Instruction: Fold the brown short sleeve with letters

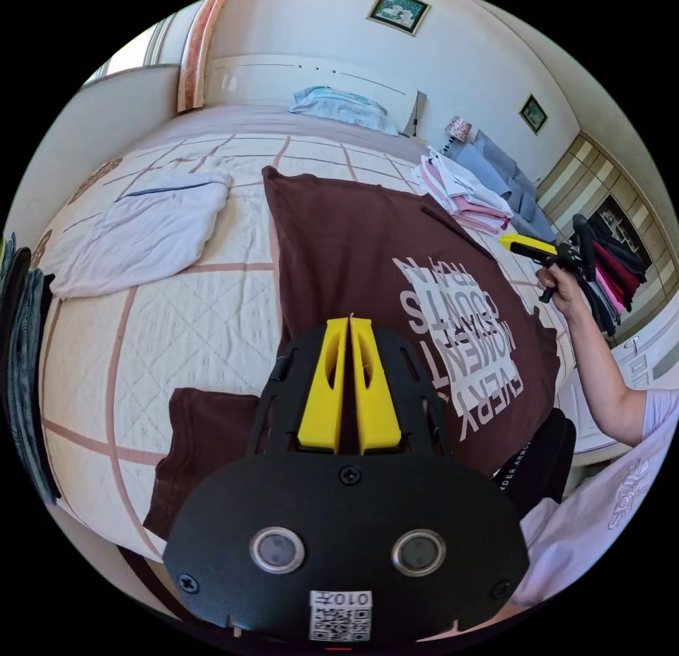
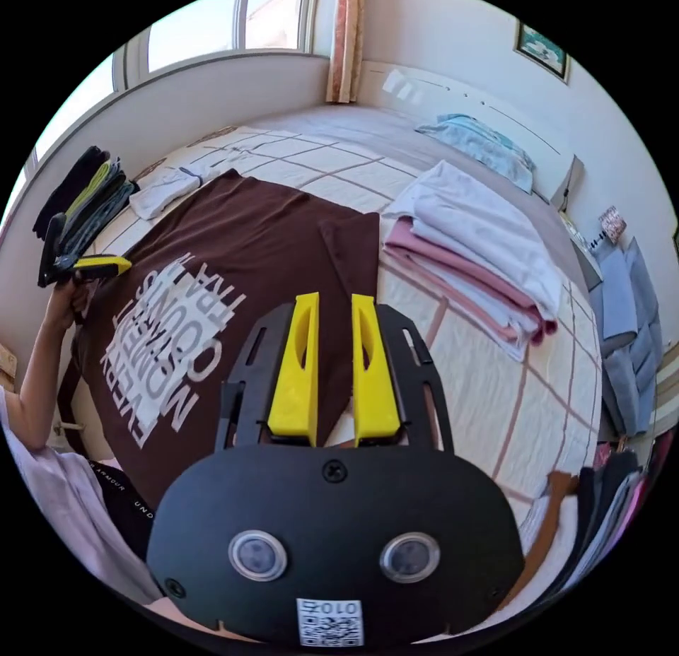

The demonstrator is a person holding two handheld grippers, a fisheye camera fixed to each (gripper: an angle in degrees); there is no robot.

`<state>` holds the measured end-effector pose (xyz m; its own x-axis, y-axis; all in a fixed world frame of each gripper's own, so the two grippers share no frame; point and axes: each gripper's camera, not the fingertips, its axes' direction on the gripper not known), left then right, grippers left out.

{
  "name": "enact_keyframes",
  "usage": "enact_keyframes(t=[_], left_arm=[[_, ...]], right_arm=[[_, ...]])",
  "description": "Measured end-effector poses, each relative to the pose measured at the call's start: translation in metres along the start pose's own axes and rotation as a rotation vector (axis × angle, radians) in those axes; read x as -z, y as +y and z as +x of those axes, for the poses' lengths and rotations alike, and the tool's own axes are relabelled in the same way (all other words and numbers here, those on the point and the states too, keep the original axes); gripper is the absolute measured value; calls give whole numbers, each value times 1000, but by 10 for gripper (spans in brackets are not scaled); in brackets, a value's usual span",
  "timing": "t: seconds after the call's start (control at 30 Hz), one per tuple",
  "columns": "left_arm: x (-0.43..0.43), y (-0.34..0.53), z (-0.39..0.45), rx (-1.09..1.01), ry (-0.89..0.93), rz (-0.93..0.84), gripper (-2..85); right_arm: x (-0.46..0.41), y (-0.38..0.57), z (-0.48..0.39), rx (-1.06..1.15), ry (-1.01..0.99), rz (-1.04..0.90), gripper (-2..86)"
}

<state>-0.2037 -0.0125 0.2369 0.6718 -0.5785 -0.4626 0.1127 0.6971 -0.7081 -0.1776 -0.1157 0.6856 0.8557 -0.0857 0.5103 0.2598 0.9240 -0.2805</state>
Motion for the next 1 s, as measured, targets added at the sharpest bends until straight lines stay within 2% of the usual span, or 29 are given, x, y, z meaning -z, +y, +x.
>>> enact_keyframes(t=[0.13, 0.23, 0.33, 0.37, 0.4, 0.47, 0.53, 0.7, 0.8, 0.93, 1.0], left_arm=[[17, 19, 14, -52, 5, 58, -2], [33, 27, 19, -98, -76, 31, -2], [49, 41, 14, -119, -167, 13, -2], [53, 44, 11, -109, -180, 17, -2], [61, 52, 3, -87, -179, 38, -2], [71, 62, -13, -29, -126, 75, -2], [80, 77, -37, 59, -44, 131, -1], [101, 119, -75, 202, 31, 225, 2], [117, 155, -97, 324, -20, 234, 10], [141, 209, -113, 450, -117, 267, 32], [142, 224, -120, 487, -85, 268, 40]], right_arm=[[-61, -77, -17, 119, 63, -139, 61], [-84, -92, -26, 200, 185, -237, 46], [-77, -78, -6, 76, 516, -246, 38], [-68, -66, 11, 1, 521, -219, 39], [-64, -60, 21, -44, 494, -212, 40], [-58, -34, 60, -172, 286, -267, 58], [-48, -13, 79, -250, 166, -266, 78], [15, 50, 88, -287, 112, -4, 75], [52, 87, 81, -301, 97, -10, 74], [91, 152, 23, -194, -1, -28, 72], [105, 187, 0, -215, -26, 0, 69]])
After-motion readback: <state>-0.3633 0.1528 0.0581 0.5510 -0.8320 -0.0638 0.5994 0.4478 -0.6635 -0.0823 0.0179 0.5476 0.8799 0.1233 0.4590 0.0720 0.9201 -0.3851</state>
